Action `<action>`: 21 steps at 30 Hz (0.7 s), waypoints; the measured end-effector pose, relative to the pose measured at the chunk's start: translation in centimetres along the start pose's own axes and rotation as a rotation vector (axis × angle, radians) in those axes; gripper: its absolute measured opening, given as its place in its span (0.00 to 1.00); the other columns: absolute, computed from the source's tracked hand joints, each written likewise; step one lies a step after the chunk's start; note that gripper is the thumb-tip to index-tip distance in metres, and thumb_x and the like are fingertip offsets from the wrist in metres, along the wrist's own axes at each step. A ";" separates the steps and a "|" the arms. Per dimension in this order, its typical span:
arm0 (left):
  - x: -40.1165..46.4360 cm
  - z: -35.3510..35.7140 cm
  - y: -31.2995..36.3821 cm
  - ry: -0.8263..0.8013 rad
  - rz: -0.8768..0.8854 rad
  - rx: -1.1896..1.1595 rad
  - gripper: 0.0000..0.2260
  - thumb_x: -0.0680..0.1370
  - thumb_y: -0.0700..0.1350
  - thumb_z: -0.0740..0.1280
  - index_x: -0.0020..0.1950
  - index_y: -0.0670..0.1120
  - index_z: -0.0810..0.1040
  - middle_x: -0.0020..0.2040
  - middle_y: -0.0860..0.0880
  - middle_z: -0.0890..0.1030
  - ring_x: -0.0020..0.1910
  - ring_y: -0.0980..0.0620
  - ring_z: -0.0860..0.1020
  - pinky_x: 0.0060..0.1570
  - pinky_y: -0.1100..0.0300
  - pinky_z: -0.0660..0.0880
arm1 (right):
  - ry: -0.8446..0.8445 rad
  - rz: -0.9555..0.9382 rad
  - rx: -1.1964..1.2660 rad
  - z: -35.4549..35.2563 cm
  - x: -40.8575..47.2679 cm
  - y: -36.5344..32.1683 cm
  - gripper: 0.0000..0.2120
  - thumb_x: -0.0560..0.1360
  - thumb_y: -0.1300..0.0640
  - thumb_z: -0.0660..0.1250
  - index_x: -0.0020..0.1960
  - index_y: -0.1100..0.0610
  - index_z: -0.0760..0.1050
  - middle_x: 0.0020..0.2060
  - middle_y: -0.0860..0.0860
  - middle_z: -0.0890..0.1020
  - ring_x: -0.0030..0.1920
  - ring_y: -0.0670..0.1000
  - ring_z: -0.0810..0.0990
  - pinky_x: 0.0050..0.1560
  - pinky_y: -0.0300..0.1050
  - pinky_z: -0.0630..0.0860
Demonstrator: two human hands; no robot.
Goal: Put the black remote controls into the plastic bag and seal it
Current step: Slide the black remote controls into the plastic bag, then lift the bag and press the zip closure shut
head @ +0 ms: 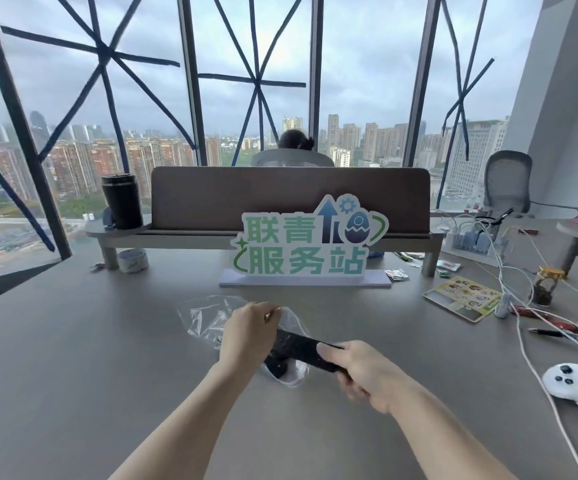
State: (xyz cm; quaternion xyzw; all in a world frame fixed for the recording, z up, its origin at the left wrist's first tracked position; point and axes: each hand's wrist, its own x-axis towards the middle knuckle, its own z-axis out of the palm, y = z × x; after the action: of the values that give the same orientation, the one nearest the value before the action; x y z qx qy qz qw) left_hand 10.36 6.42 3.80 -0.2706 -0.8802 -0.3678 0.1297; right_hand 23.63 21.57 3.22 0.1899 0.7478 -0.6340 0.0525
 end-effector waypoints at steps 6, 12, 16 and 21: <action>-1.2 -0.5 -1.9 0.004 0.005 -0.013 0.11 0.77 0.50 0.62 0.48 0.52 0.83 0.47 0.50 0.84 0.46 0.47 0.79 0.45 0.54 0.76 | 0.390 -0.128 -0.054 4.0 2.5 0.0 0.09 0.77 0.59 0.65 0.38 0.56 0.79 0.27 0.48 0.80 0.22 0.48 0.69 0.25 0.39 0.66; -2.4 -0.6 -3.4 -0.110 0.022 0.046 0.09 0.75 0.51 0.63 0.49 0.55 0.82 0.52 0.51 0.82 0.47 0.48 0.78 0.44 0.56 0.74 | 0.336 -0.123 -0.418 4.5 4.4 0.8 0.19 0.75 0.45 0.67 0.63 0.44 0.68 0.47 0.49 0.80 0.43 0.52 0.78 0.40 0.44 0.70; -3.7 -1.9 -4.2 -0.333 -0.057 0.240 0.22 0.69 0.46 0.64 0.62 0.60 0.74 0.62 0.54 0.75 0.57 0.48 0.76 0.47 0.57 0.72 | 0.564 -0.171 -0.512 4.4 7.4 1.4 0.07 0.75 0.56 0.62 0.40 0.50 0.76 0.40 0.51 0.87 0.41 0.57 0.84 0.43 0.46 0.79; -4.7 -4.5 -5.0 -0.311 -0.140 0.489 0.23 0.68 0.38 0.58 0.59 0.56 0.76 0.58 0.47 0.76 0.52 0.43 0.79 0.45 0.55 0.75 | 0.611 -0.205 -0.543 3.8 7.1 0.9 0.06 0.72 0.60 0.62 0.38 0.57 0.76 0.32 0.52 0.84 0.34 0.55 0.83 0.35 0.46 0.75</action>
State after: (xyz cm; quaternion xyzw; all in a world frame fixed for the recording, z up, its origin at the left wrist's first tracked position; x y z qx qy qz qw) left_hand 11.46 -1.53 2.00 -0.2230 -0.9685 -0.1069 0.0292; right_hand 16.76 19.59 -0.65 0.2730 0.8839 -0.3306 -0.1870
